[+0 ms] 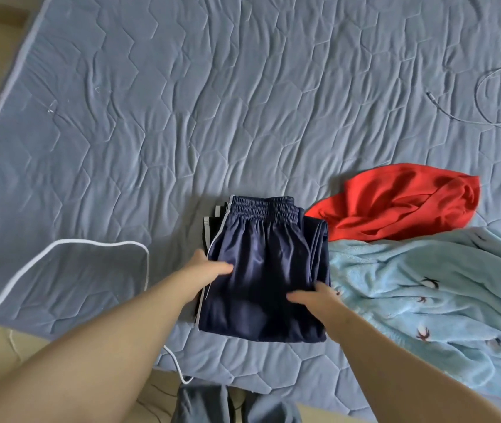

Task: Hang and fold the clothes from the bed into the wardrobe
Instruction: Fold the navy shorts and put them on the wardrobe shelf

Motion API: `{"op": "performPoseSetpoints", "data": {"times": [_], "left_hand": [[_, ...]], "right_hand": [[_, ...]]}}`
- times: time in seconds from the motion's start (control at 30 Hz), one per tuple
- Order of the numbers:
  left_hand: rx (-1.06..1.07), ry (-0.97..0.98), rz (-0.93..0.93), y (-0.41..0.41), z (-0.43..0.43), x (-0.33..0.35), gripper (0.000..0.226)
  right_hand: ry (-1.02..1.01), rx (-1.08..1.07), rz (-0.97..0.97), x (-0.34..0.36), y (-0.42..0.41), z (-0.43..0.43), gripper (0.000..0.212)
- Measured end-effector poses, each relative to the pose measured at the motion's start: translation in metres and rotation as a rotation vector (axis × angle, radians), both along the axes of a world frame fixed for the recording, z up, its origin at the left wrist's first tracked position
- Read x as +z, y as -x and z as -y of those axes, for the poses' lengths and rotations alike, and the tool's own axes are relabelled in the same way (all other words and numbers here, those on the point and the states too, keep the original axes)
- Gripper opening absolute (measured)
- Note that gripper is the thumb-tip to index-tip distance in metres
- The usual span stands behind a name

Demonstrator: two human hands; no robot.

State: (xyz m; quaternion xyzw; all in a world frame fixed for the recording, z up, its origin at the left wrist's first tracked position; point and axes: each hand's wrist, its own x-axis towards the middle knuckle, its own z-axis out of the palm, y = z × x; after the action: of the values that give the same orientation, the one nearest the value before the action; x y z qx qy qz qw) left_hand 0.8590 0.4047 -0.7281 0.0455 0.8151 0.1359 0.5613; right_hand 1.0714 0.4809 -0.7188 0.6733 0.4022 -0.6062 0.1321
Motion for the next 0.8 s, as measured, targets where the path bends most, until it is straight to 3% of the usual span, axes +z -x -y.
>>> {"op": "performPoseSetpoints", "data": {"times": [0.07,0.13,0.27,0.33,0.43,0.57,0.7,0.8], "left_hand": [[0.020,-0.149,-0.148,-0.002,-0.015,-0.009,0.076],[-0.049,-0.226,-0.215,-0.005,-0.029,-0.012,0.073],[0.077,-0.310,0.063,0.002,-0.042,-0.011,0.063],[-0.006,-0.235,0.086,0.004,-0.042,-0.011,0.064],[-0.222,-0.057,-0.065,-0.004,-0.040,-0.013,0.063],[-0.179,0.103,-0.339,-0.008,-0.048,-0.015,0.069],[0.154,0.007,-0.139,-0.004,-0.041,-0.024,0.102],[0.144,0.057,0.038,0.000,-0.024,-0.030,0.091]], "right_hand": [[-0.135,-0.085,-0.056,-0.004,0.013,-0.010,0.029],[-0.194,-0.167,-0.120,-0.006,0.025,-0.017,0.024],[-0.146,-0.169,-0.052,-0.011,0.026,-0.013,0.018],[-0.091,-0.185,0.045,-0.013,0.013,-0.004,0.022],[-0.074,-0.057,0.165,-0.013,-0.001,0.001,0.030],[-0.302,-0.017,0.292,-0.018,0.005,-0.016,0.050],[-0.379,-0.073,0.353,-0.023,0.017,-0.018,0.070],[-0.286,-0.033,0.351,-0.030,0.013,-0.014,0.067]]}}
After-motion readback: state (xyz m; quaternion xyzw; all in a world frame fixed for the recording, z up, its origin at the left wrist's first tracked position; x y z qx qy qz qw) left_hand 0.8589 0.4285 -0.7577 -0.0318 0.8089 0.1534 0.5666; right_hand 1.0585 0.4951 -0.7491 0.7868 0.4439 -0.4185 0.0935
